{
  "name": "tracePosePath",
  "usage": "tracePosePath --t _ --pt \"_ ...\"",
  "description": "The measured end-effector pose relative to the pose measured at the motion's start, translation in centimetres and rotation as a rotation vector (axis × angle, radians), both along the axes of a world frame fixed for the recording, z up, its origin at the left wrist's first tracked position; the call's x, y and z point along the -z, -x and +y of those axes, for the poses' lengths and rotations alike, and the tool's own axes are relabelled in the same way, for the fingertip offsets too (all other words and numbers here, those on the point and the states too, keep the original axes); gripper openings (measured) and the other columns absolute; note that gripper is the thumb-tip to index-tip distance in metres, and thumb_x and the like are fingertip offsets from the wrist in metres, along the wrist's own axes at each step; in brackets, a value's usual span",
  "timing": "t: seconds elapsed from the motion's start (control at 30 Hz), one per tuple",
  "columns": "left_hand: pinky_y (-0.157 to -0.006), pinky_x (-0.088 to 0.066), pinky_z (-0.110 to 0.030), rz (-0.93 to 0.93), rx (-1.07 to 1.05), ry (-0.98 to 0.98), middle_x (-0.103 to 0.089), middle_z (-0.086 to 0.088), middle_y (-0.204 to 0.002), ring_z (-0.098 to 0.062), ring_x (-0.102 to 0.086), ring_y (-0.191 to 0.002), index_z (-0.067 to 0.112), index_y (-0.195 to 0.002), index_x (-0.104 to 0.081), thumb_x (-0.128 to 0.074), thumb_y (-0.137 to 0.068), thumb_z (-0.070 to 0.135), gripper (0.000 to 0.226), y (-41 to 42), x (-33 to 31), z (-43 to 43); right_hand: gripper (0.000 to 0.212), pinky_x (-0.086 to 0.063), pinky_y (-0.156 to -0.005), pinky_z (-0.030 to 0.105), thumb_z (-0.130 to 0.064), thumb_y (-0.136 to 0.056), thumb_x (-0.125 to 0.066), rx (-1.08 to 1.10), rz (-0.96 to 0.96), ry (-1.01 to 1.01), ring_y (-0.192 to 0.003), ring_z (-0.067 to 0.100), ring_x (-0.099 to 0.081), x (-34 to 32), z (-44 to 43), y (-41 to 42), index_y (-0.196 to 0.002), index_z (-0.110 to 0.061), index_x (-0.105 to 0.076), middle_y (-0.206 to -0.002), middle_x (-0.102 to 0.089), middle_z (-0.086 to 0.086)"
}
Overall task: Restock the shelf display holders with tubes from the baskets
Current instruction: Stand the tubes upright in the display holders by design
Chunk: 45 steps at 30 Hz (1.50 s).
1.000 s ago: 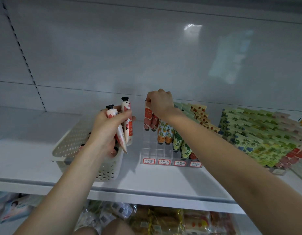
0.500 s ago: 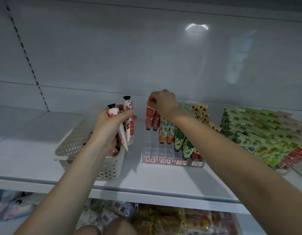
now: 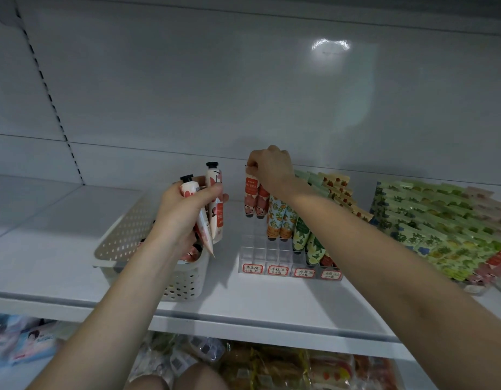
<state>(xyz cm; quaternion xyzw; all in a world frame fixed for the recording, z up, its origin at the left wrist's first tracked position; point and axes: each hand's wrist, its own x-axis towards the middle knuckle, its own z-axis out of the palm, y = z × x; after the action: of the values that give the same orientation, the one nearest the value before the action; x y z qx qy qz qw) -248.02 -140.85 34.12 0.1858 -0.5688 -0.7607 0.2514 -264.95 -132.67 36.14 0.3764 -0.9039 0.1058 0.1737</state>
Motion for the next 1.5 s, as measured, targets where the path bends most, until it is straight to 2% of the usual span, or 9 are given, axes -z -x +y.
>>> tracePosePath --t 0.1,0.33,0.67,0.8,1.0,1.2,1.5 --pt "-0.078 -0.054 -0.039 0.009 -0.007 -0.017 -0.067 -0.015 -0.09 -0.026 -0.069 -0.089 0.0 -0.112 -0.058 -0.065 -0.083 0.003 0.03 0.1 0.1 -0.1 0.023 -0.032 -0.086 0.03 -0.022 -0.098 -0.044 -0.003 0.004 -0.017 -0.11 0.021 -0.047 0.2 -0.6 0.0 -0.11 -0.013 -0.061 -0.109 -0.064 0.006" --pt "-0.073 -0.055 -0.037 0.013 -0.011 -0.032 -0.068 -0.013 -0.089 -0.025 -0.069 -0.087 0.0 -0.116 -0.057 -0.066 -0.081 0.003 0.035 -0.1 0.3 -0.2 0.025 -0.033 -0.088 0.031 -0.021 -0.099 -0.041 0.015 0.037 -0.035 -0.111 0.022 -0.048 0.6 -1.0 -0.4 -0.112 -0.012 -0.061 -0.111 -0.063 0.006" --pt "-0.071 -0.054 -0.036 0.01 0.003 -0.031 -0.07 -0.011 -0.086 -0.025 -0.069 -0.088 0.003 -0.112 -0.058 -0.067 -0.081 0.004 0.032 0.2 0.6 -0.3 0.022 -0.031 -0.081 0.03 -0.015 -0.098 -0.042 0.053 0.044 0.015 -0.105 0.022 -0.049 0.9 0.0 0.0 -0.108 -0.011 -0.061 -0.104 -0.064 0.007" --pt "-0.077 -0.054 -0.038 0.018 0.007 -0.03 -0.069 -0.01 -0.084 -0.024 -0.069 -0.087 0.008 -0.097 -0.062 -0.066 -0.082 0.002 0.017 0.3 0.4 -0.2 0.023 -0.033 -0.083 0.03 -0.016 -0.098 -0.041 0.058 0.064 0.005 -0.104 0.023 -0.05 1.0 -0.2 0.1 -0.108 -0.011 -0.061 -0.104 -0.064 0.008" --pt "-0.076 -0.054 -0.037 0.005 0.003 -0.028 -0.068 -0.014 -0.093 -0.026 -0.069 -0.091 0.003 -0.111 -0.06 -0.066 -0.082 0.003 0.03 0.3 0.7 -0.2 0.023 -0.032 -0.083 0.03 -0.017 -0.097 -0.042 0.038 0.052 0.032 -0.104 0.022 -0.049 0.8 0.0 0.1 -0.106 -0.012 -0.063 -0.102 -0.066 0.008" --pt "-0.083 -0.053 -0.042 -0.002 0.0 -0.058 -0.069 -0.014 -0.091 -0.027 -0.069 -0.091 0.008 -0.101 -0.061 -0.067 -0.08 0.004 0.022 0.4 0.9 -0.5 0.024 -0.033 -0.085 0.032 -0.022 -0.097 -0.043 0.0 0.002 0.068 -0.105 0.024 -0.049 0.8 0.5 0.1 -0.107 -0.011 -0.062 -0.103 -0.066 0.008" --pt "-0.089 -0.051 -0.047 0.021 -0.004 -0.101 -0.069 -0.017 -0.089 -0.032 -0.067 -0.095 0.008 -0.097 -0.062 -0.068 -0.079 0.002 0.02 0.2 0.5 -0.1 0.023 -0.039 -0.088 0.035 -0.018 -0.095 -0.048 -0.04 -0.038 0.208 -0.108 0.027 -0.05 0.7 0.8 0.2 -0.111 -0.01 -0.062 -0.103 -0.067 0.009"
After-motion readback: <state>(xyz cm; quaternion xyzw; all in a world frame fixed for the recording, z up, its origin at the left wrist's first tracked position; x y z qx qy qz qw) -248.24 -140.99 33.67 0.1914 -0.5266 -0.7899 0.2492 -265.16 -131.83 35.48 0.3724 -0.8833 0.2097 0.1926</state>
